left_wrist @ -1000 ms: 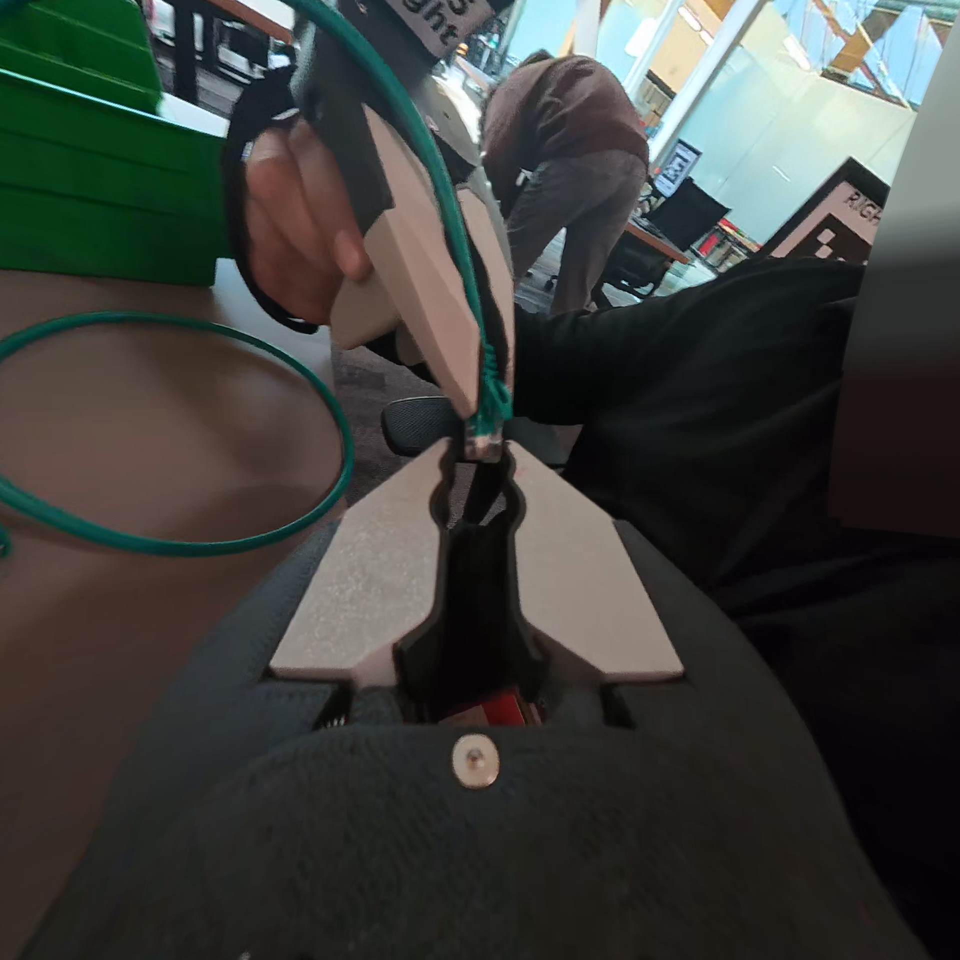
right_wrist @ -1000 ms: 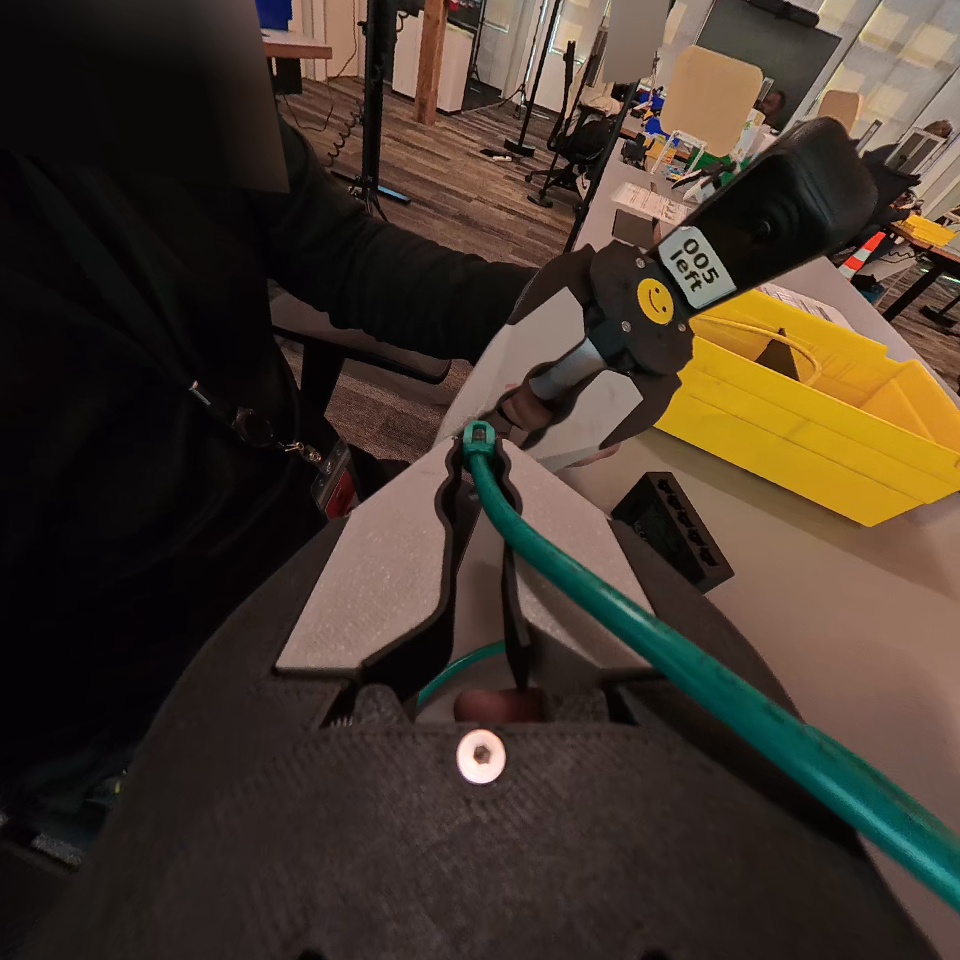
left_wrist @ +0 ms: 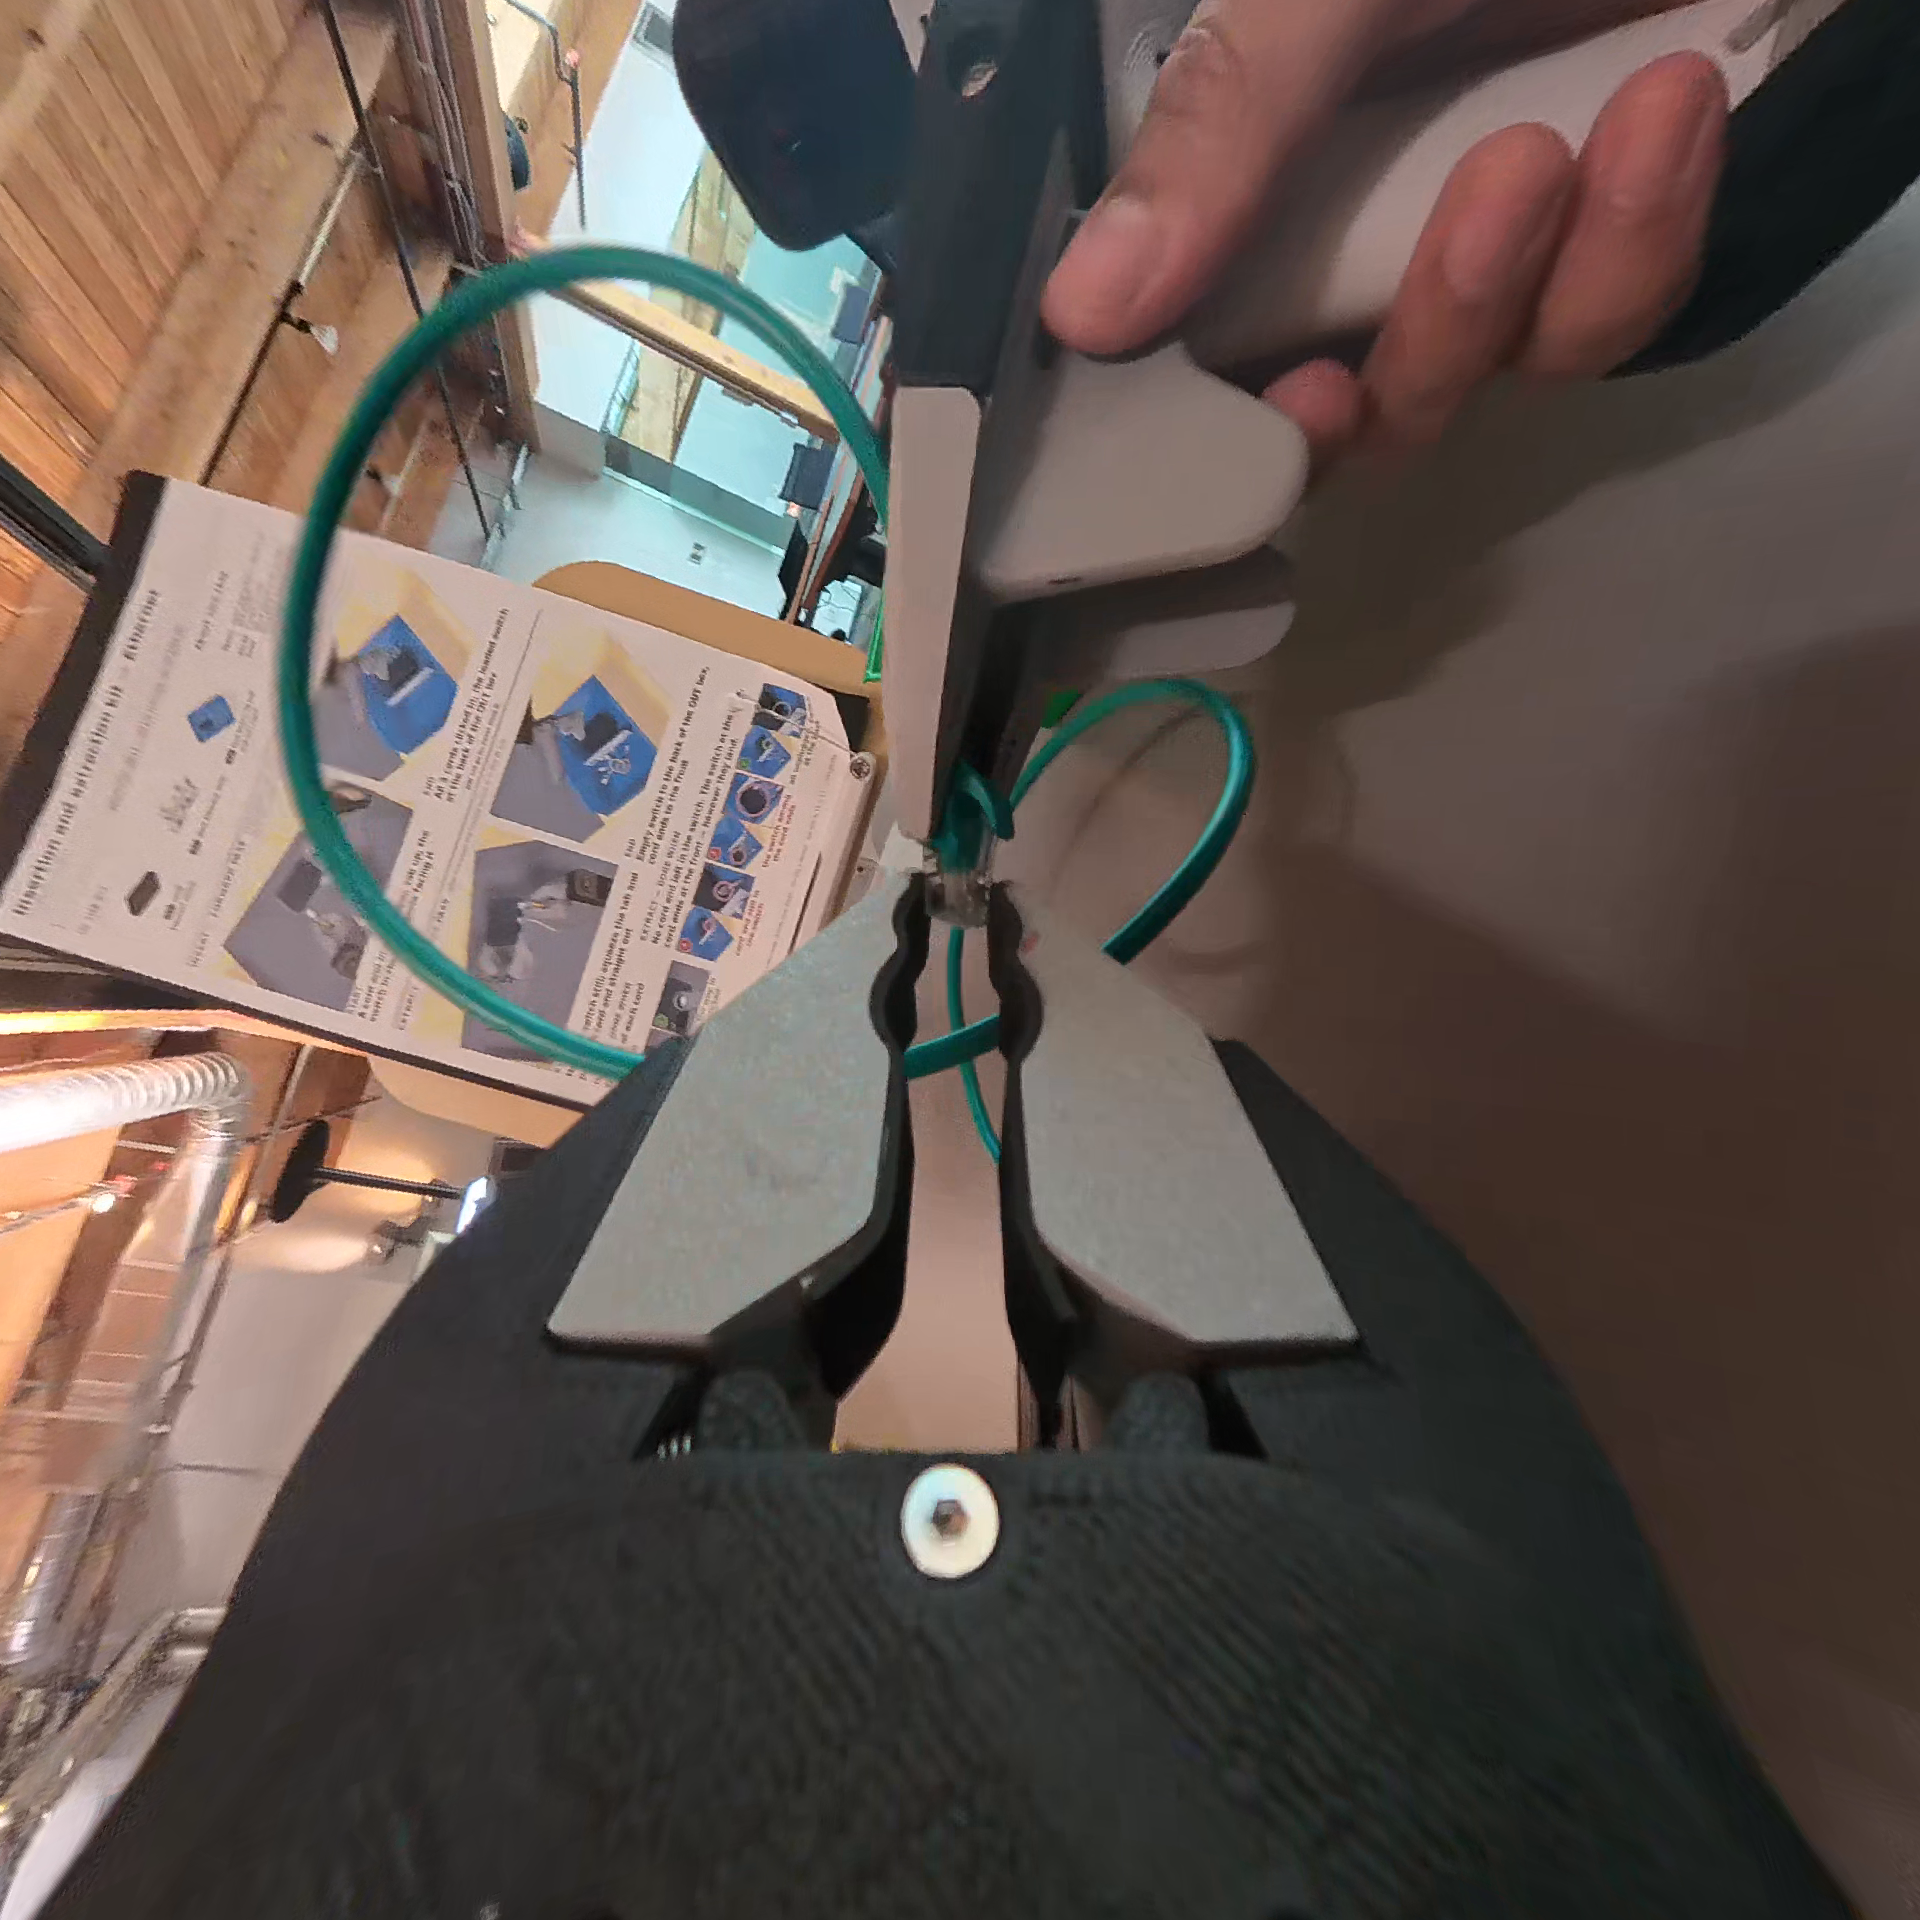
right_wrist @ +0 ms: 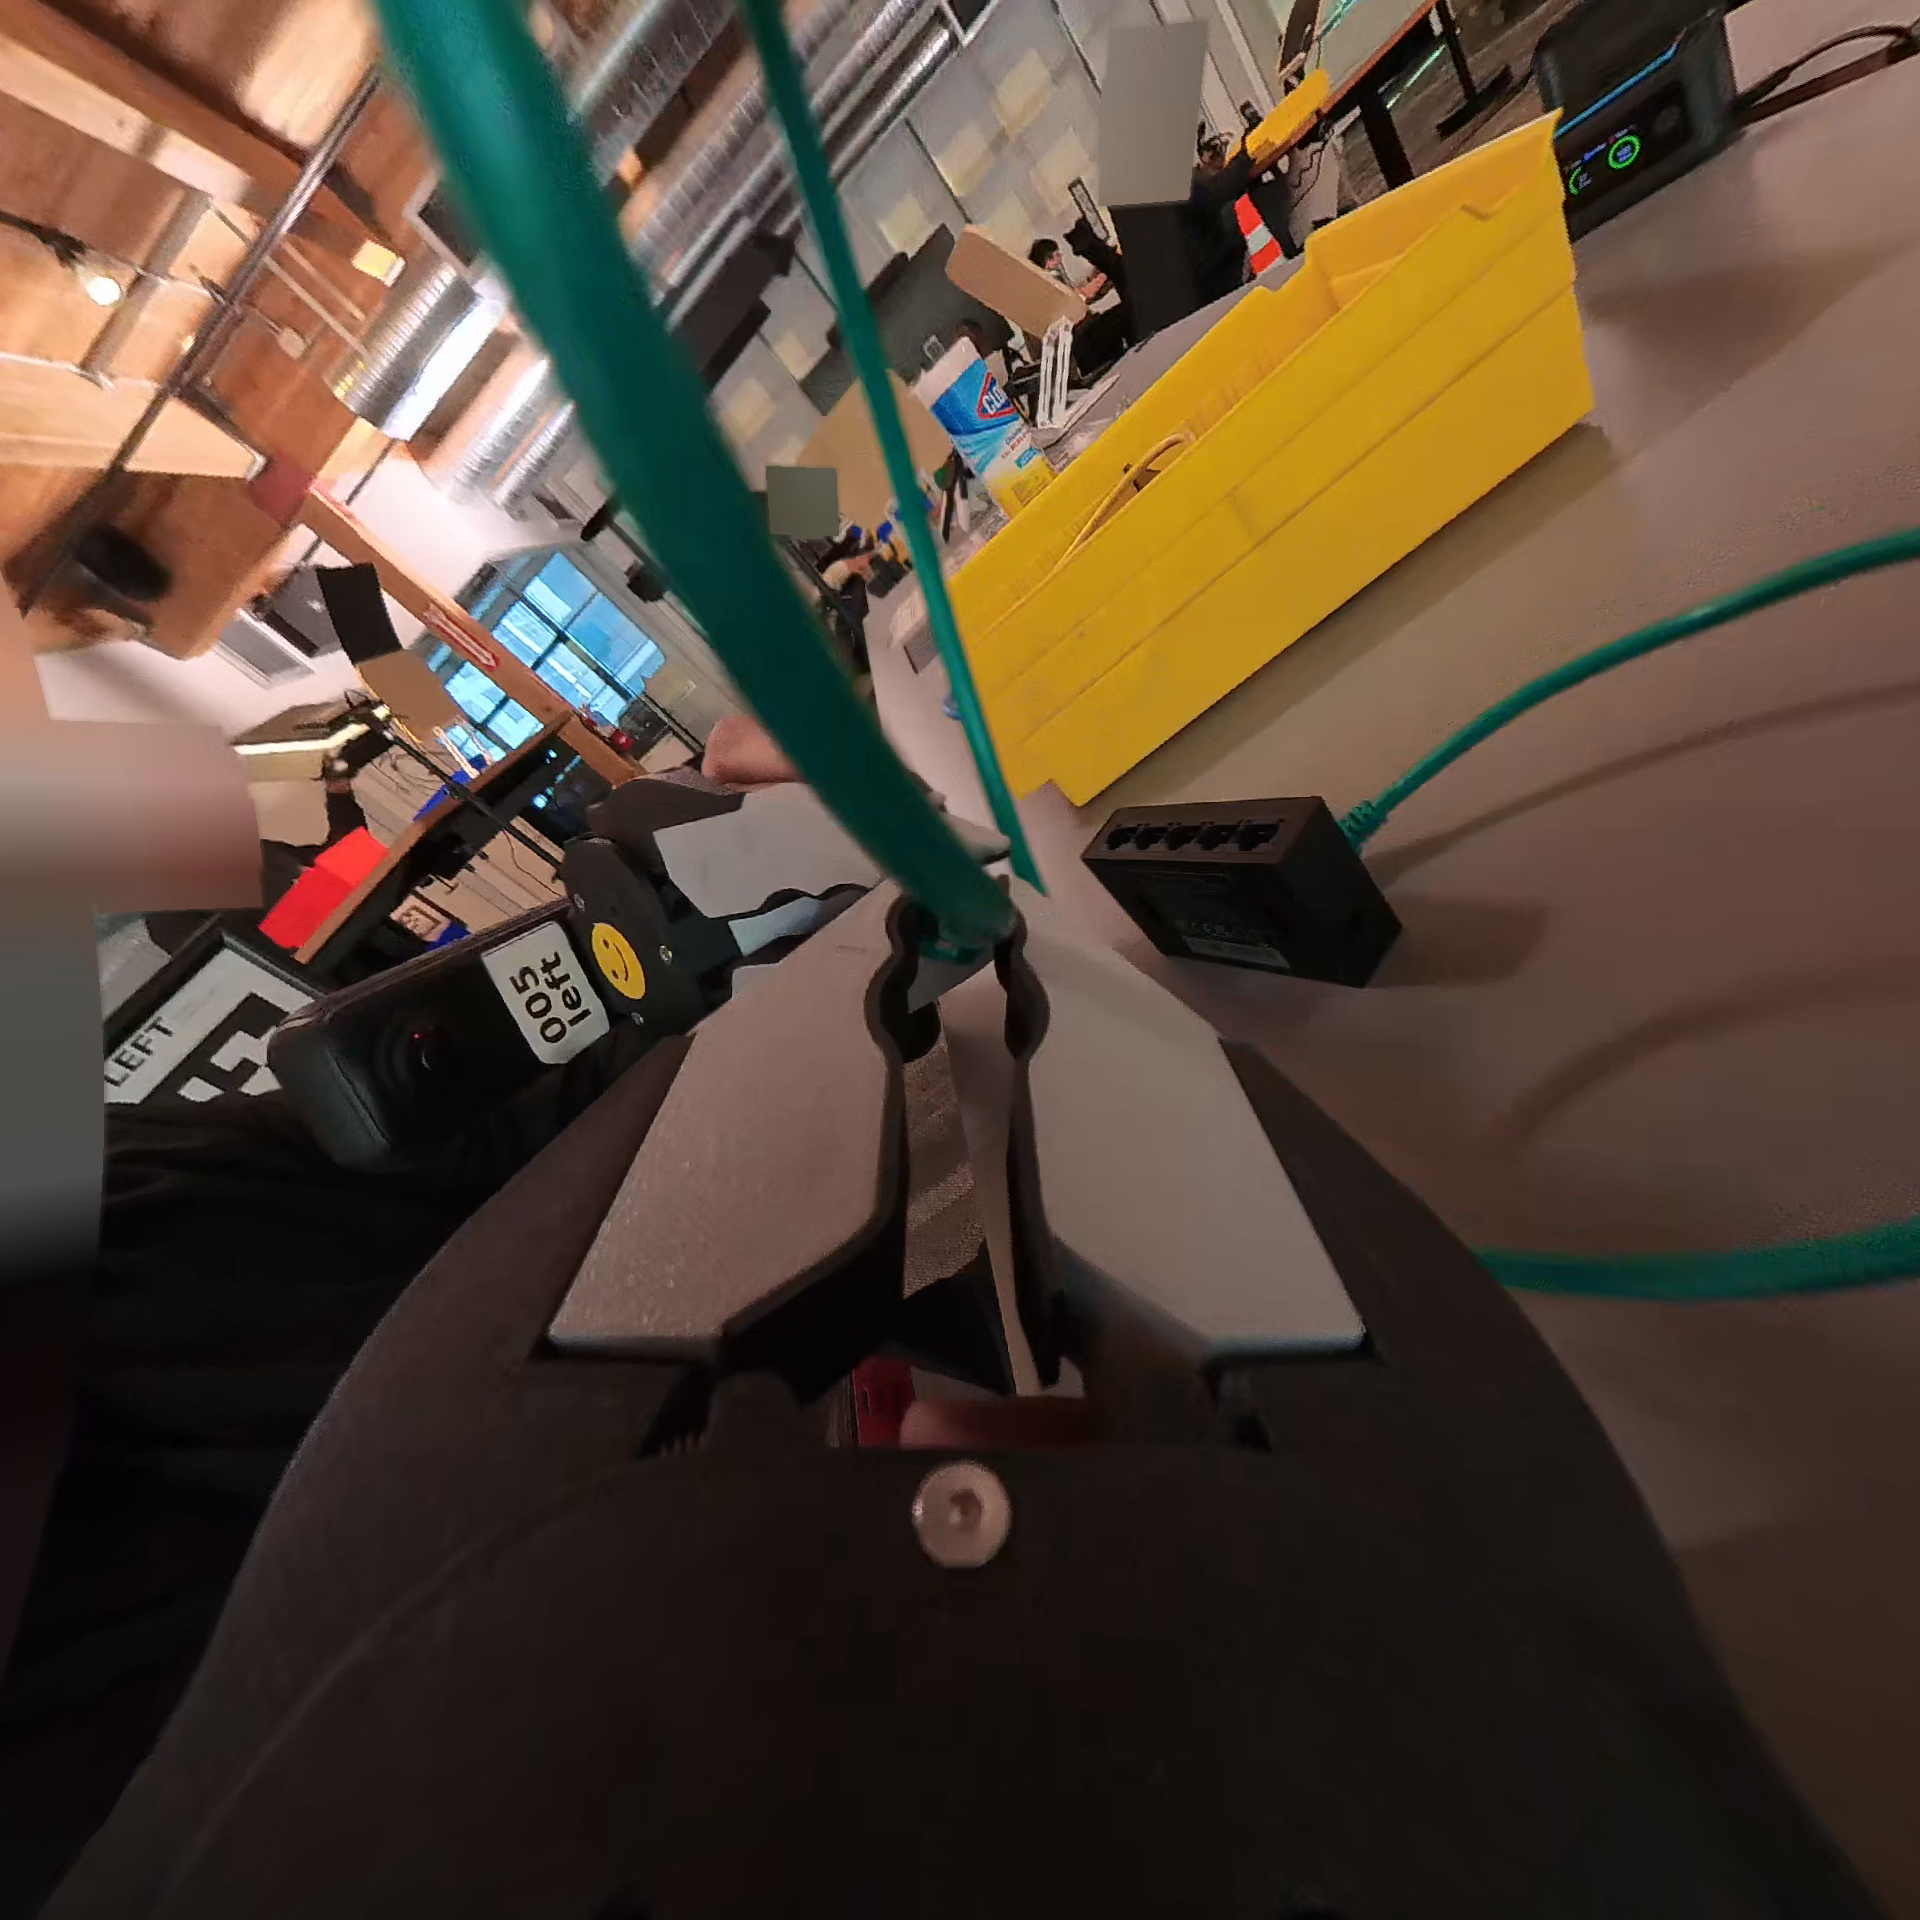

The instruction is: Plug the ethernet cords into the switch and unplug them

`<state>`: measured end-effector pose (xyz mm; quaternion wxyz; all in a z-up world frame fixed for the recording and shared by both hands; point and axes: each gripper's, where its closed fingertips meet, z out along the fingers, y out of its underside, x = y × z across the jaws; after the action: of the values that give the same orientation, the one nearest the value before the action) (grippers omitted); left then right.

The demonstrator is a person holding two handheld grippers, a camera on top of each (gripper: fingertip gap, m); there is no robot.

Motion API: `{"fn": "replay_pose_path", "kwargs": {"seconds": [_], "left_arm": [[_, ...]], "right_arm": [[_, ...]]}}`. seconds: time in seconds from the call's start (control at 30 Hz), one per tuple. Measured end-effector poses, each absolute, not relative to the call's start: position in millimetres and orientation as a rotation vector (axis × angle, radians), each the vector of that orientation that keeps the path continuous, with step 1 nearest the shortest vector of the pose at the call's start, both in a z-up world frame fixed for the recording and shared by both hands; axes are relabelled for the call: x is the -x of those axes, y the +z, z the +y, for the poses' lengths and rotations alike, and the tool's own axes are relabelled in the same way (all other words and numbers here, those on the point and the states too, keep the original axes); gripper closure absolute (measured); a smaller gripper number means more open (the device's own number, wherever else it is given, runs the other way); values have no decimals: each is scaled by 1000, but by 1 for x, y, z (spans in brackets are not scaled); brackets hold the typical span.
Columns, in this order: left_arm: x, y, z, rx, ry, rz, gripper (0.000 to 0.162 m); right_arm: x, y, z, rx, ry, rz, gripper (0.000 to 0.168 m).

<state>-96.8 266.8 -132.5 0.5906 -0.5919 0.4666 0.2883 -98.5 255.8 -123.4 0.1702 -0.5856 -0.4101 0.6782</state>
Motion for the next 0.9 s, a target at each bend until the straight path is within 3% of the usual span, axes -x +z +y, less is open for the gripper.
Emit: {"fn": "replay_pose_path", "kwargs": {"seconds": [0.13, 0.3, 0.53, 0.63, 0.77, 0.9], "left_arm": [[101, -138, 268, 1558, 445, 962, 153], [140, -138, 252, 1797, 267, 764, 136], [197, -195, 235, 2134, 220, 631, 111], [196, -211, 240, 2189, 135, 562, 108], [198, -230, 254, 2195, 166, 582, 120], [193, -216, 264, 2079, 134, 564, 137]], "right_arm": [[102, -123, 259, 1653, 2002, -1099, 159], [98, -133, 295, 1736, 2066, -838, 159], [94, -143, 319, 1776, 2045, -693, 159], [96, -144, 318, 1780, 1970, -728, 159], [100, -140, 309, 1765, 2013, -735, 159], [104, -133, 296, 1740, 2200, -686, 159]]}}
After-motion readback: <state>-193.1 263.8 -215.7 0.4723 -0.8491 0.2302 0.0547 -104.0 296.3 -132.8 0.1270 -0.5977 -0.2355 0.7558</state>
